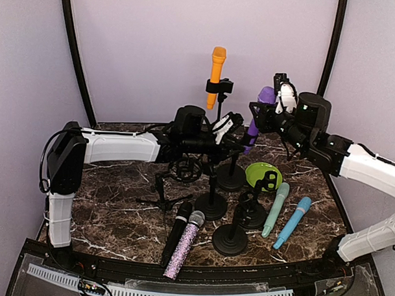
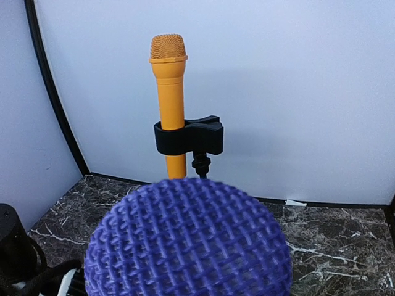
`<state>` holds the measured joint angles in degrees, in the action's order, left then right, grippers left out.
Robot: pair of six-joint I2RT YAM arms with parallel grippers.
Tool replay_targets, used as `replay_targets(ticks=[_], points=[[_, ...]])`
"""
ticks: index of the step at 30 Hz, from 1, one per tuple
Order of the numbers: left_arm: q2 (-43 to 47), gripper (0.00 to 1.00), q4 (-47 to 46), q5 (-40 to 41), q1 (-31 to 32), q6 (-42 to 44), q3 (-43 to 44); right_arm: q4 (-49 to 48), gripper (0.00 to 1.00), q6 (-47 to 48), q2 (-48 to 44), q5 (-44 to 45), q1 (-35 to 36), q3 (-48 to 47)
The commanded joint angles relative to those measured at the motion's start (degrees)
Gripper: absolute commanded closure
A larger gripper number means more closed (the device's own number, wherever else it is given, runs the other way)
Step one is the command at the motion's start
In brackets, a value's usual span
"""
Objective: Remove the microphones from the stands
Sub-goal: Remove the microphone from the microphone stand.
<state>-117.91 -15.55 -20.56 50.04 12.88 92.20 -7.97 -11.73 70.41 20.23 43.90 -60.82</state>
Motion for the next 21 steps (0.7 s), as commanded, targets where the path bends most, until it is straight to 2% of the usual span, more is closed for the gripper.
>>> replay_targets(ticks=[1,16,21], points=[[2.1,1.0,2.5,1.6,-0.6,1.1,-0.8,-15.0,0.88,0.5,-5.5,-16.4,0.9,-0.3],[2.1,1.0,3.3,2.0,-0.6,2.3,-1.0,-15.4,0.88,2.2,-6.9,-33.0,-2.1,0.8],[2.0,1.0,3.2,1.8,-0.5,2.2,-1.2,-17.0,0.88,0.2,-7.6,-32.2,-3.4,1.9]])
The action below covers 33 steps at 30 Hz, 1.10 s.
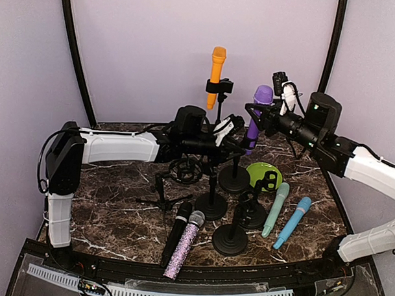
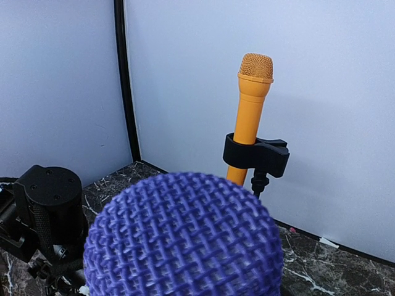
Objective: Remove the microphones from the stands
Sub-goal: Remove the microphone from the microphone stand.
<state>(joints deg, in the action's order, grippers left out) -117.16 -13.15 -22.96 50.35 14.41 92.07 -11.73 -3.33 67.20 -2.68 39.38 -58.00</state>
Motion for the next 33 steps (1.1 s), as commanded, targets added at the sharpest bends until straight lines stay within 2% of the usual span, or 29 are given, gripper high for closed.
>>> replay_targets(ticks=[1,9,26,33], points=[[1.3,1.0,0.8,4.2,-0.9,0.6,-1.2,-13.2,0.88,-8.5,-4.4,-8.1,1.0,-0.7],[1.3,1.0,1.0,4.4,-0.9,0.7,-1.4,-12.5,0.88,-11.1,-5.5,-0.5,0.1,0.0],[1.3,1.0,0.7,4.5,-0.9,0.7,-1.9,-4.3,0.89,-18.5,-4.0,17.7,-1.3,-3.9],[1.3,1.0,0.4,4.6,-0.9,0.9,-2.2,-3.5,0.89,-20.4,-3.6,22.2,-1.6,-4.7]])
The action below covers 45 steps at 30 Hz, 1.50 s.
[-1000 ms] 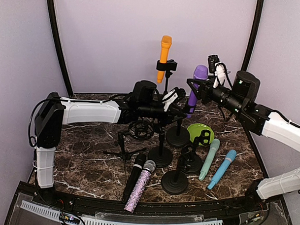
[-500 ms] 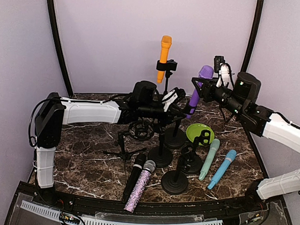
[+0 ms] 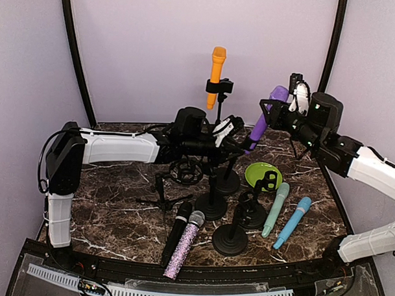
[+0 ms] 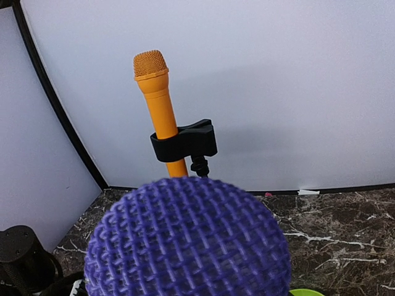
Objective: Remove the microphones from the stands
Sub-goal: Remove the microphone from the microphone stand, then place the microphone stand at the center of the board.
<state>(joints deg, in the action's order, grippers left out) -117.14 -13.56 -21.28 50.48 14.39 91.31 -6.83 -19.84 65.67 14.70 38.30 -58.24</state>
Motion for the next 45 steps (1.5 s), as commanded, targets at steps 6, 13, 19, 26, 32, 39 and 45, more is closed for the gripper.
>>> replay_targets(ticks=[6,13,19,26,32,39,45], points=[[1.3,1.0,0.9,3.0,-1.0,1.0,-1.5,-8.4,0.89,-2.5,-1.5,4.9,-0.6,-5.4],[1.3,1.0,1.1,2.9,-1.0,1.1,-1.6,-6.9,0.89,1.7,-0.3,1.4,-0.6,-8.6],[1.3,1.0,0.3,2.8,-1.0,0.7,-1.6,-6.3,0.89,2.6,-0.8,1.5,-0.6,-8.9],[1.3,1.0,-2.1,2.0,-1.0,-1.5,-1.0,-2.0,0.89,5.3,-3.2,6.4,-0.6,-8.2],[0.3,1.0,-5.7,0.8,-1.0,-3.8,0.5,2.5,0.89,6.2,-6.1,9.4,-0.7,-6.5],[-2.9,1.0,-6.9,-0.8,-1.1,-5.7,3.6,5.5,0.89,4.2,-11.2,12.0,-0.7,-2.5],[-4.6,1.0,-7.5,-0.9,-1.1,-4.9,5.5,10.0,0.9,2.5,-15.1,14.3,-0.7,0.7]])
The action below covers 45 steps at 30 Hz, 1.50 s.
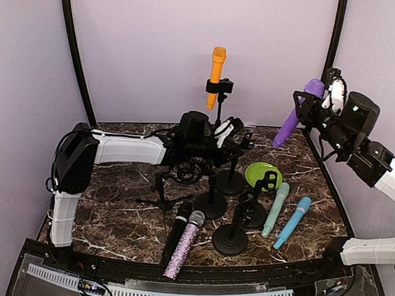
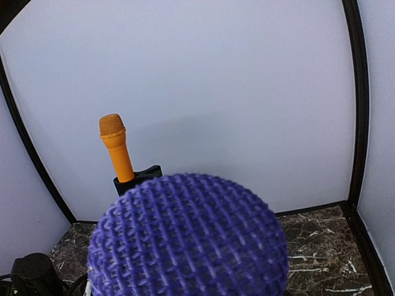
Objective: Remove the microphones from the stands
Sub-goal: Place the microphone stand at the center of the board.
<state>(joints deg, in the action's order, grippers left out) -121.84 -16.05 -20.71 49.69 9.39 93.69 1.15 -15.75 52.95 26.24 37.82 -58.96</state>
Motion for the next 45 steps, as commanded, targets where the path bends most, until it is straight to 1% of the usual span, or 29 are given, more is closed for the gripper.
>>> replay_targets(ticks=[1,10,16,20,23,25,29,32,38,45], points=[[-0.1,1.0,-5.0,-1.5,-0.3,0.2,3.4,2.9,0.89,-1.9,-2.9,3.0,-0.2,1.9],[-1.3,1.0,-3.6,-1.5,-0.3,0.6,3.2,10.7,0.89,-5.0,-6.5,5.0,-0.2,5.5],[-1.4,0.99,-3.4,-0.7,-0.3,0.8,3.0,16.9,0.89,-7.4,-7.3,6.3,-0.2,7.0],[-1.3,0.9,-2.5,0.1,-0.3,0.7,3.3,20.4,0.89,-9.2,-7.4,7.2,-0.3,7.6],[-1.0,0.79,-2.3,0.5,-0.3,0.5,3.3,21.8,0.89,-10.4,-6.9,6.5,-0.8,8.3],[-0.7,0.74,-2.2,0.6,-0.2,0.5,3.3,22.3,0.89,-11.3,-6.3,5.8,-1.4,8.8],[0.4,0.68,-2.1,0.9,-0.3,1.0,3.2,22.2,0.89,-12.4,-6.0,4.5,-2.6,10.0],[1.4,0.61,-2.1,0.9,-0.2,1.2,3.0,22.1,0.89,-13.2,-6.3,3.2,-3.7,10.9],[3.3,0.51,-2.5,0.6,-0.3,1.1,2.1,23.7,0.89,-15.0,-7.2,1.6,-5.4,11.9],[8.2,0.45,-3.9,1.5,-0.3,0.8,-1.5,29.6,0.89,-17.9,-8.4,0.5,-5.7,11.1]])
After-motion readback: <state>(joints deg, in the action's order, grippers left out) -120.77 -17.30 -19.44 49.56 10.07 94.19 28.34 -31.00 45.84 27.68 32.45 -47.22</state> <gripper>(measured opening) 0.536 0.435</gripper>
